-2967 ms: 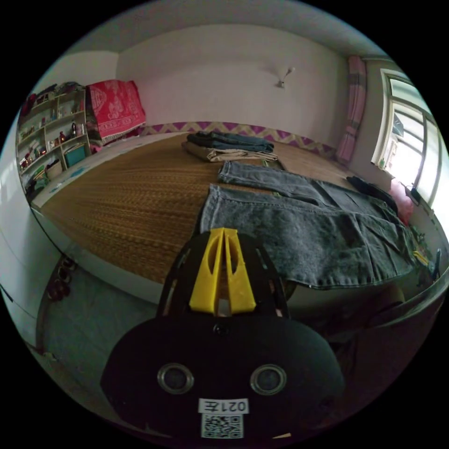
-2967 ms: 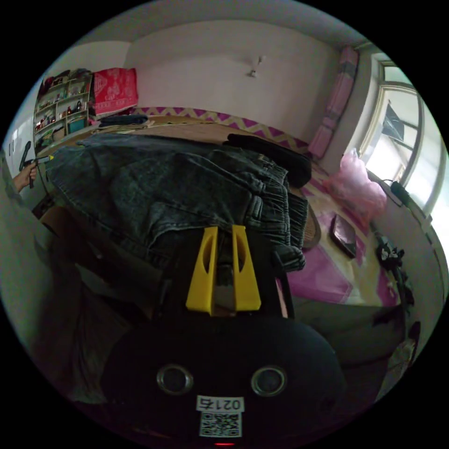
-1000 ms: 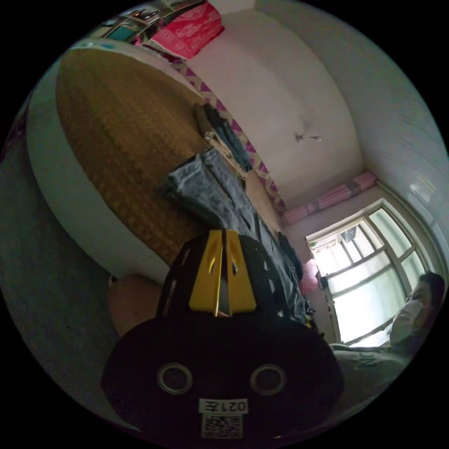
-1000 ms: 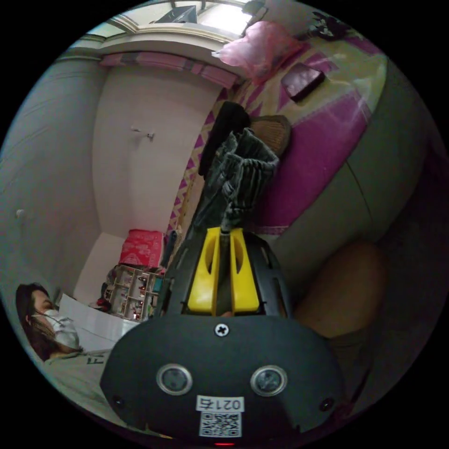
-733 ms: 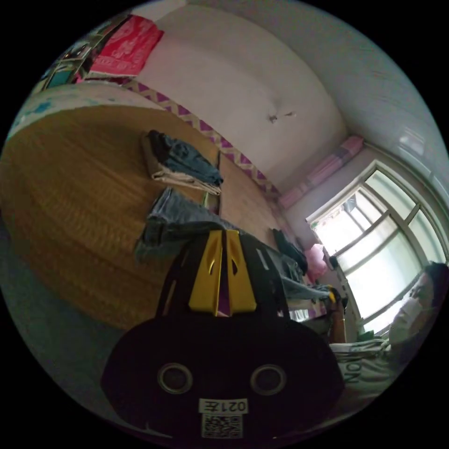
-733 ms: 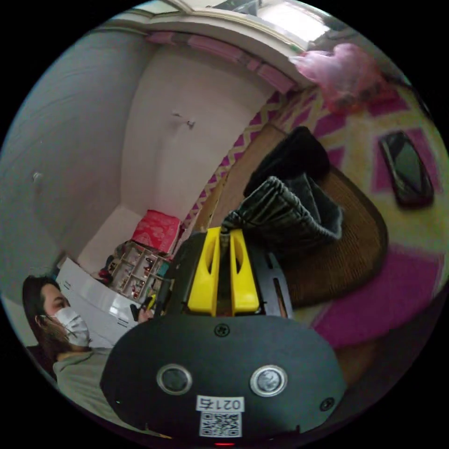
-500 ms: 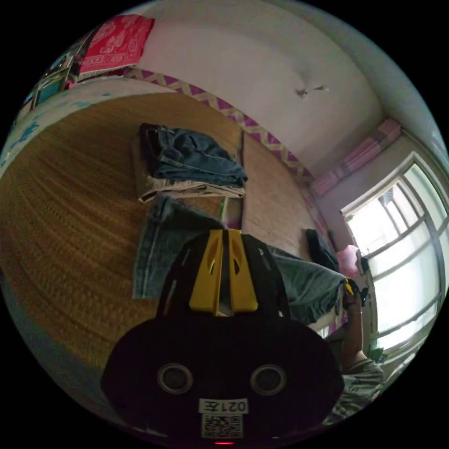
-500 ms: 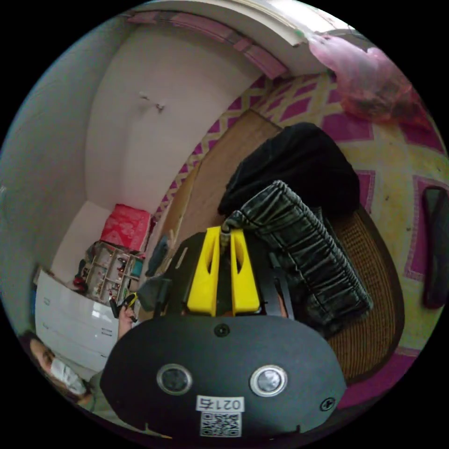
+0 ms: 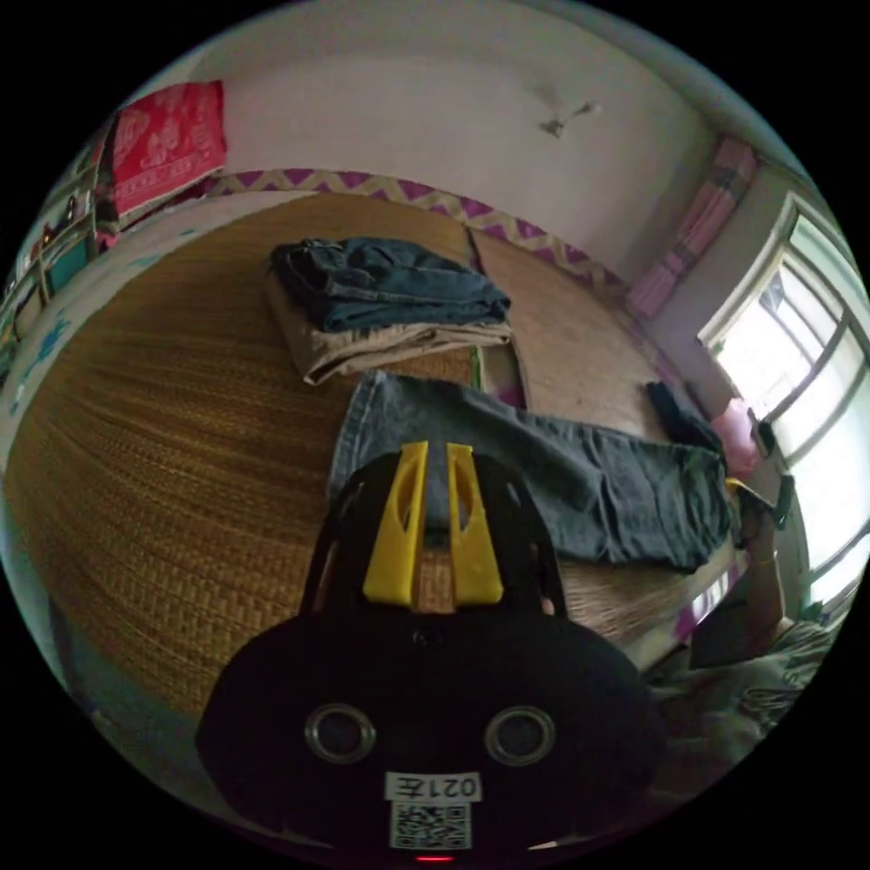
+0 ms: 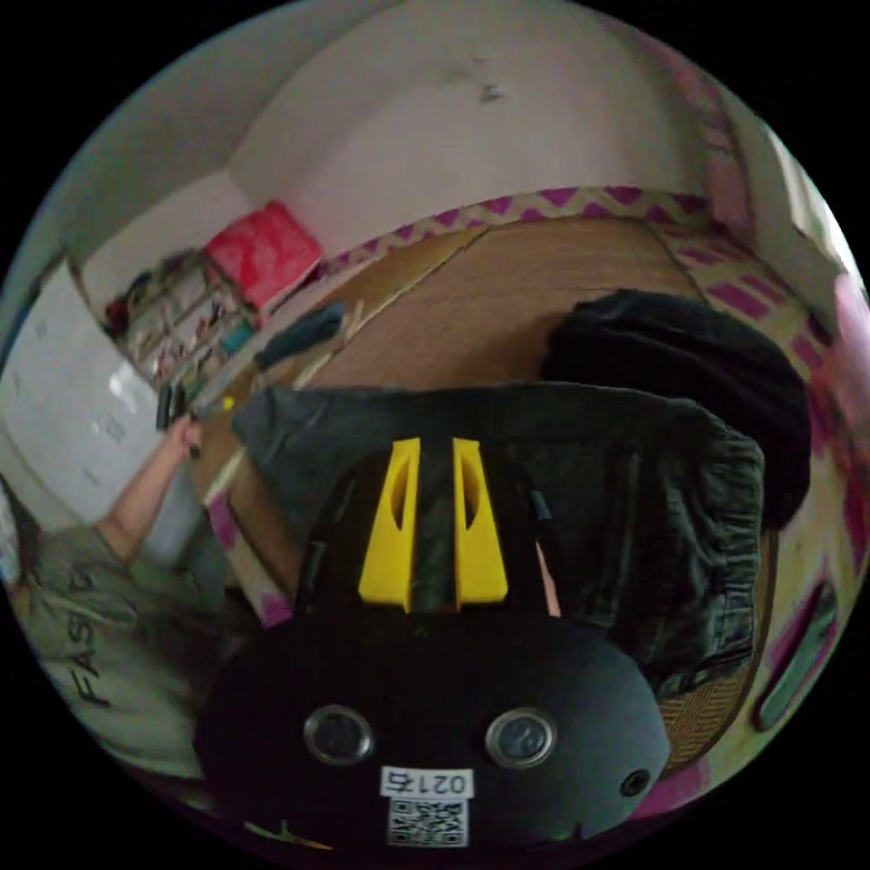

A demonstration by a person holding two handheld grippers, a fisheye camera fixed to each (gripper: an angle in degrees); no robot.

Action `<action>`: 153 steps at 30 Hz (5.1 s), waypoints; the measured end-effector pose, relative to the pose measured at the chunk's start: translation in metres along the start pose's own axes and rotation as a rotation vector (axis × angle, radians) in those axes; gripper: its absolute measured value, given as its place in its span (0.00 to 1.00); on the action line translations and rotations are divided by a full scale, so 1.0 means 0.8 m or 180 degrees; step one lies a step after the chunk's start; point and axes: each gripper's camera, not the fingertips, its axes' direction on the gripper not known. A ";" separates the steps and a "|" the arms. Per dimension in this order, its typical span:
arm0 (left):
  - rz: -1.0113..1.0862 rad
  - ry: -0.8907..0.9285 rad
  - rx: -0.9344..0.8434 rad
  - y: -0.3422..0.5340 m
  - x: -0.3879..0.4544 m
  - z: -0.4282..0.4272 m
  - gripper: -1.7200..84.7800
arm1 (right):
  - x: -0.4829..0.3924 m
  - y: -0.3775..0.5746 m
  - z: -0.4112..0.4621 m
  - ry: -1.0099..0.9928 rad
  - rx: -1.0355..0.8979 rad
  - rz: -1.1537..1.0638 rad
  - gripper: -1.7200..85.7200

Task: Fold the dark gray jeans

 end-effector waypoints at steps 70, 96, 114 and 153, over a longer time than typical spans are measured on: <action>0.2385 -0.0386 0.0031 0.357 0.952 0.422 0.02 | 0.157 0.229 -0.064 0.0085 0.0710 0.1407 0.13; 0.1392 0.0623 0.0274 0.395 0.668 0.315 0.01 | 0.033 0.024 -0.135 0.0803 0.1580 0.0822 0.07; 0.0500 0.0545 0.0345 0.354 0.413 0.240 0.01 | -0.355 -0.060 0.348 0.0539 0.0147 -0.1023 0.07; -0.0477 0.2395 -0.0666 -0.009 0.167 0.264 0.09 | 0.204 -0.064 0.258 -0.1527 -0.0359 0.1080 0.08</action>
